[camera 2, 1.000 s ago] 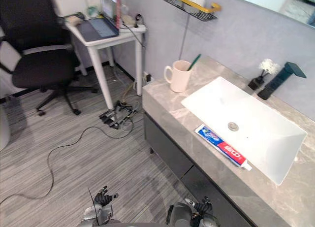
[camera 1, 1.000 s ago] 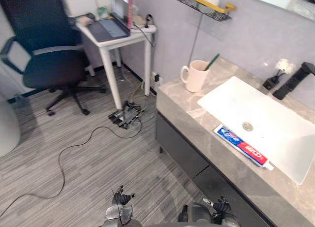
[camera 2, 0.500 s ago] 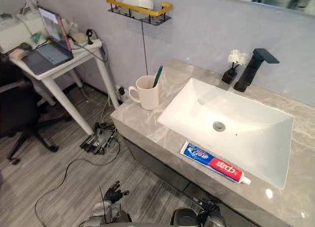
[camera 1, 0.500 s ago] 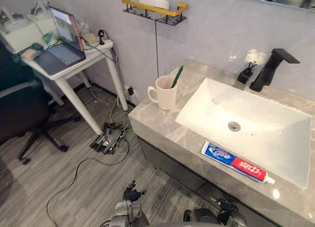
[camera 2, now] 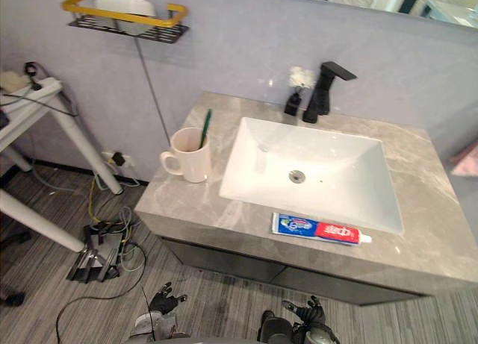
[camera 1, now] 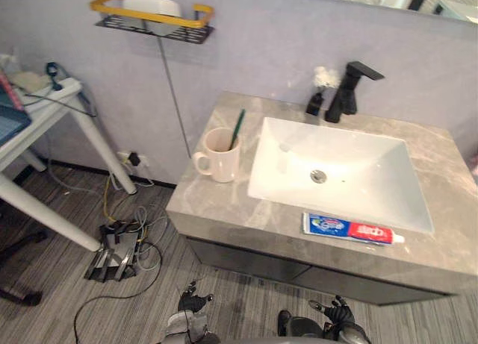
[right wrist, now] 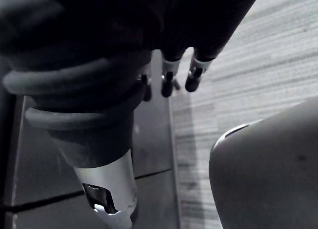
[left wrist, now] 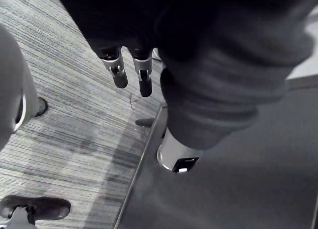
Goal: Organize washtable
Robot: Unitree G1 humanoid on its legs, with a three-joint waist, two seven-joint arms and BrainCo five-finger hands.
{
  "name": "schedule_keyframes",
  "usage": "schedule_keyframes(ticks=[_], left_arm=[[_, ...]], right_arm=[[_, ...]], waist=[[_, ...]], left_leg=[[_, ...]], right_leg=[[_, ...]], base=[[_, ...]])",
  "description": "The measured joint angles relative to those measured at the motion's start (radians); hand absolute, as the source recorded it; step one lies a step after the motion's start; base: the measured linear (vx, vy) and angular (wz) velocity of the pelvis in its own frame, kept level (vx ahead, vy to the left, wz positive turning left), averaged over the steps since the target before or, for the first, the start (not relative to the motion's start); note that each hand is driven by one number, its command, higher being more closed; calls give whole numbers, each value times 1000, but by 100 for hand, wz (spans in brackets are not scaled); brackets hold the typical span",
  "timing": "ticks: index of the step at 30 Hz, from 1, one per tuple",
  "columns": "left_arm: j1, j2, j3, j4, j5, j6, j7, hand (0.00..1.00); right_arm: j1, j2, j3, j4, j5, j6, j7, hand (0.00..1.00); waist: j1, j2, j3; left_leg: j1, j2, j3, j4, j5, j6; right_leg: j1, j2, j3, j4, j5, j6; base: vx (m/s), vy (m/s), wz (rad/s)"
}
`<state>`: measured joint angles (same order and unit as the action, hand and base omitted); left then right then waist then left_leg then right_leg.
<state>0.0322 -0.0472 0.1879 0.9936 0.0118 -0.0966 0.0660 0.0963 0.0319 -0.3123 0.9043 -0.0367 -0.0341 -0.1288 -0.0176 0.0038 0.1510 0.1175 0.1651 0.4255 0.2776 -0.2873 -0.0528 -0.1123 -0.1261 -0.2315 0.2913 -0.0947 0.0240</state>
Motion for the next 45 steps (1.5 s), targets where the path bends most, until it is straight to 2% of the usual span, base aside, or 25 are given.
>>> schedule_keyframes(ticks=[1,3,5,11,13,15,16,17,18,19,20,21,23,24,25,26,27,28,31,33,36,37,41,42,45], left_arm=[[0,-3,-1,0,0,1,0,0],[5,-8,-2,10,2,1,0,0],[6,-10,-23,19,4,1,0,0],[14,0,-29,19,4,0,0,0],[10,5,-18,11,4,-2,-1,0],[12,10,10,-13,3,-1,0,0],[15,12,18,-25,2,-1,0,0],[20,12,19,-37,1,-1,0,0],[22,12,19,-43,1,-2,1,0],[24,12,19,-50,0,-3,1,0],[23,9,19,-54,0,-4,1,0],[23,5,17,-59,-1,-10,1,0],[24,4,18,-59,-2,-13,1,0],[34,-3,19,-56,-2,-8,4,0],[31,5,25,-54,-3,-5,5,0],[38,10,26,-53,-2,-4,5,0],[37,20,34,-51,-1,3,8,0],[37,31,44,-38,-1,10,12,0],[63,36,41,-25,-5,16,13,0],[56,34,41,-7,-13,42,23,0],[56,29,54,1,-61,93,24,0],[56,30,53,0,-61,93,24,0],[62,34,41,-3,-57,75,24,0],[98,8,58,-24,-80,21,45,0],[98,8,58,-24,-80,21,45,0]], right_arm=[[0,-1,-1,-4,-4,1,0,0],[5,-3,-2,-8,-8,0,0,0],[0,-15,-4,-8,-11,-1,0,0],[-26,-29,-7,18,-13,1,-1,0],[-25,-20,-8,25,-13,1,-1,0],[-18,-16,-7,29,-12,1,-1,0],[-19,-18,-4,32,-11,1,-2,0],[-19,-16,-1,32,-11,2,-2,0],[-18,-13,-1,31,-11,2,-2,0],[-20,-15,-2,30,-9,3,-2,0],[-21,-17,-3,28,-6,4,-3,0],[-20,-16,-5,24,-3,8,-3,0],[-19,-16,-5,24,-3,9,-3,0],[-15,-23,-5,19,-4,9,-2,0],[-10,-28,-4,24,-4,12,-3,0],[-9,-23,-4,19,-1,11,-3,0],[-6,-12,-5,14,1,10,-4,0],[3,-6,-4,15,4,10,-4,0],[11,-7,-2,14,6,6,-4,0],[12,-10,-1,15,6,6,-3,0],[14,-18,-4,14,9,2,-4,0],[15,-18,-5,15,8,2,-4,0],[16,-18,-5,22,9,2,-4,0],[44,-17,-1,10,27,-5,-23,0],[44,-17,-1,10,27,-5,-23,0]], waist=[[-3,3,2],[-8,13,-4],[-13,37,-6],[-14,40,-5],[-8,19,4],[6,7,11],[6,11,14],[8,14,17],[11,5,22],[22,8,21],[29,10,21],[33,9,22],[33,8,23],[30,26,15],[35,39,15],[35,34,10],[33,14,9],[34,5,8],[32,5,0],[33,12,-11],[30,26,-15],[31,26,-15],[35,24,-22],[60,23,-32],[60,23,-32]], left_leg=[[7,1,8,-3,0,-1],[42,-4,12,-39,16,-28],[47,-2,20,-64,29,-40],[54,22,43,-74,55,-62],[32,54,38,33,55,-62],[-31,107,-2,244,58,-57],[-90,137,-60,390,87,-18],[-135,150,-109,493,136,-9],[-157,150,-125,530,150,-10],[-166,130,-145,534,117,-5],[-173,105,-163,500,81,-10],[-182,51,-207,402,30,-23],[-174,7,-257,282,23,-22],[-140,-9,-300,122,30,-21],[-121,-17,-277,72,17,-3],[-115,-25,-270,53,18,-1],[-98,-42,-254,29,19,0],[-81,-57,-242,10,21,3],[-21,-82,-231,-44,37,21],[-7,-97,-232,-50,41,19],[-6,-103,-239,-24,51,14],[-4,-103,-245,-26,52,16],[3,-103,-260,-27,56,23],[57,-41,-256,-175,121,-26],[57,-41,-256,-175,121,-26]], right_leg=[[1,-7,-30,7,-12,-6],[3,8,-38,9,-10,6],[-7,22,-27,1,-8,6],[-13,74,21,-55,9,-5],[21,81,16,-86,8,-8],[56,92,15,-104,7,-13],[75,100,17,-106,7,-13],[88,109,35,-109,7,-17],[93,110,53,-112,8,-19],[94,109,90,-118,9,-21],[93,107,117,-123,9,-21],[89,104,156,-135,10,-22],[88,99,178,-136,16,-12],[77,109,183,-132,21,2],[81,108,205,-129,25,19],[89,105,204,-138,28,22],[89,87,205,-134,31,25],[92,71,211,-134,38,35],[127,52,210,-140,23,60],[128,47,203,-141,20,64],[161,35,180,-149,20,64],[167,35,173,-149,20,64],[186,34,158,-157,20,64],[122,84,155,-34,-60,8],[122,84,155,-34,-60,9]], base=[[0,-99,-22],[13,-110,-20],[7,-98,-25],[-5,-77,-30],[-28,-94,-28],[2,-82,-37],[35,-38,-42],[51,-36,-48],[73,15,-63],[102,54,-65],[120,94,-81],[97,103,-62],[37,131,-46],[3,218,-64],[13,211,-54],[103,180,-39],[157,153,-14],[214,182,-15],[215,139,0],[214,104,11],[131,56,23],[64,11,41],[-16,-4,11],[0,0,0],[0,0,0]])
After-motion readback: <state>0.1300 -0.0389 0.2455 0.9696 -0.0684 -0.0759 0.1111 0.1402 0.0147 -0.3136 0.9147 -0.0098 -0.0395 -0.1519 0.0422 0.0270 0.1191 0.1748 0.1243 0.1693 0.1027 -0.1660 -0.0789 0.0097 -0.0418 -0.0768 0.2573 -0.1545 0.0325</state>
